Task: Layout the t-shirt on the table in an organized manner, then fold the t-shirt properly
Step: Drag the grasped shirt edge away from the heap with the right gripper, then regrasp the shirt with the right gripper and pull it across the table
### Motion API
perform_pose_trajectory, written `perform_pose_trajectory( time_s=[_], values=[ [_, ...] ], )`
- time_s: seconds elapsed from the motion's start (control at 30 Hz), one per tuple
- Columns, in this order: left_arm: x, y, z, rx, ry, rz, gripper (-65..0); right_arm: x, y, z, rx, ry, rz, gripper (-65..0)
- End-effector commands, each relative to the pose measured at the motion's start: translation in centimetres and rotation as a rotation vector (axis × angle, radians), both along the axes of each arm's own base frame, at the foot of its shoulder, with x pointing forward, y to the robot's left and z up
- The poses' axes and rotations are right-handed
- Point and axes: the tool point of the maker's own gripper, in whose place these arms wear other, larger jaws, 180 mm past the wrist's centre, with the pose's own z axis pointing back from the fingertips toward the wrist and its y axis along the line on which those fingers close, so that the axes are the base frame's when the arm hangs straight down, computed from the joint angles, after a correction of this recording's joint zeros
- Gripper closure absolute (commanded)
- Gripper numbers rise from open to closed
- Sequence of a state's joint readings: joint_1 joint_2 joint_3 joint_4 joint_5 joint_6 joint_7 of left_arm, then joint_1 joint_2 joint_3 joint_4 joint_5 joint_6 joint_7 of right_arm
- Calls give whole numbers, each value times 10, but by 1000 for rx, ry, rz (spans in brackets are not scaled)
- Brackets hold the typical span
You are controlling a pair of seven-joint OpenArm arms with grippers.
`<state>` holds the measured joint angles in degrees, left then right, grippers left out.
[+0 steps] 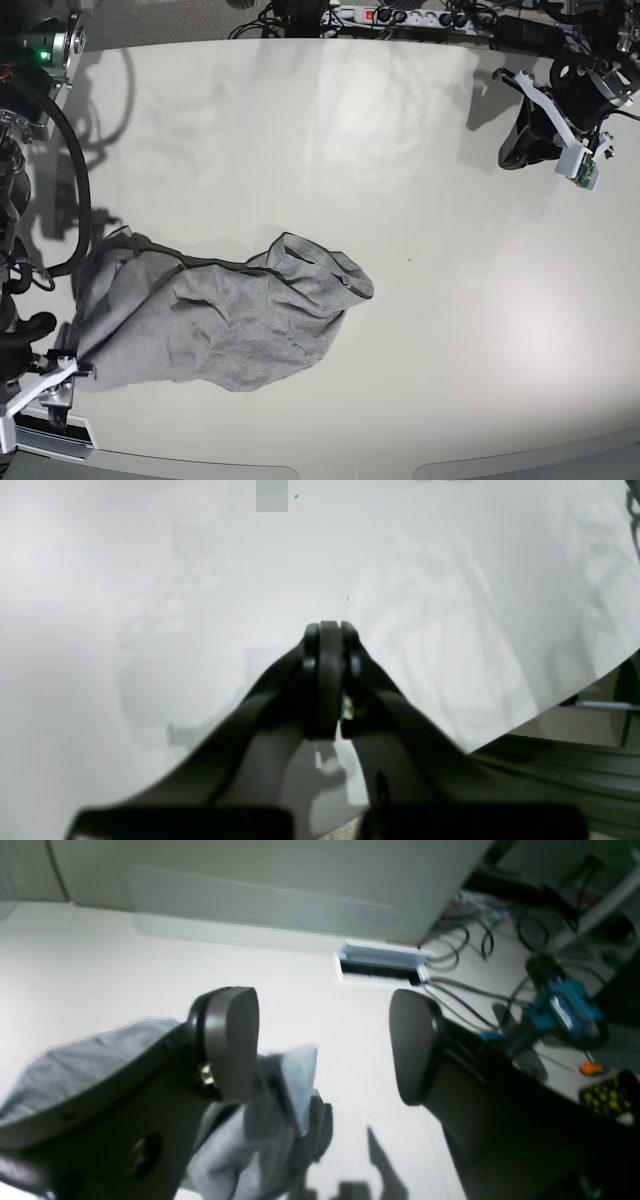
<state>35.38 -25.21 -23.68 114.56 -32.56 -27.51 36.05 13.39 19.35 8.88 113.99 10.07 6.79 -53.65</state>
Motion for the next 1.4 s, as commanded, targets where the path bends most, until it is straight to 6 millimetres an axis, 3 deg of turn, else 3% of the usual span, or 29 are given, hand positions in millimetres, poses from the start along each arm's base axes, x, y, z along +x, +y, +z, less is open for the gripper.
perform_pose_trajectory(
  time_s=[0.0,0.17,0.27,0.4,0.47,0.57,0.67,0.73,0.9,1.03,1.2,1.27,1.37],
  values=[
    [4,-2,9,-12,-32,-9,0,1,3,8,-12,-26,31,-423],
    [4,-2,10,-21,-33,-8,0,-16,26,-61,59,183,172,-420],
    [4,-3,10,-23,-33,-7,0,-24,24,-96,67,278,191,-420],
    [4,-3,10,-30,-34,-7,0,-12,-8,-107,4,274,76,-420],
    [4,-5,12,-50,-35,-4,0,-8,-8,-107,30,285,72,-420],
    [5,-8,14,-77,-35,-1,0,-11,25,-110,75,340,258,-420],
    [4,-7,12,-63,-27,-3,0,-33,73,-118,143,413,536,-420],
    [3,-6,11,-59,-20,-5,0,-47,85,-129,155,465,609,-420],
    [2,-7,11,-64,-17,-4,0,-53,55,-158,73,490,448,-420],
    [0,-14,14,-88,-20,-39,0,-57,44,-182,81,506,404,-420],
    [-1,-14,14,-88,-20,-46,0,-42,15,-203,43,497,293,-417],
    [-1,-14,14,-88,-20,-46,0,-46,10,-219,64,544,275,-366],
    [-1,-14,14,-90,-21,-45,0,-56,4,-248,102,631,269,-210]
  ],
)
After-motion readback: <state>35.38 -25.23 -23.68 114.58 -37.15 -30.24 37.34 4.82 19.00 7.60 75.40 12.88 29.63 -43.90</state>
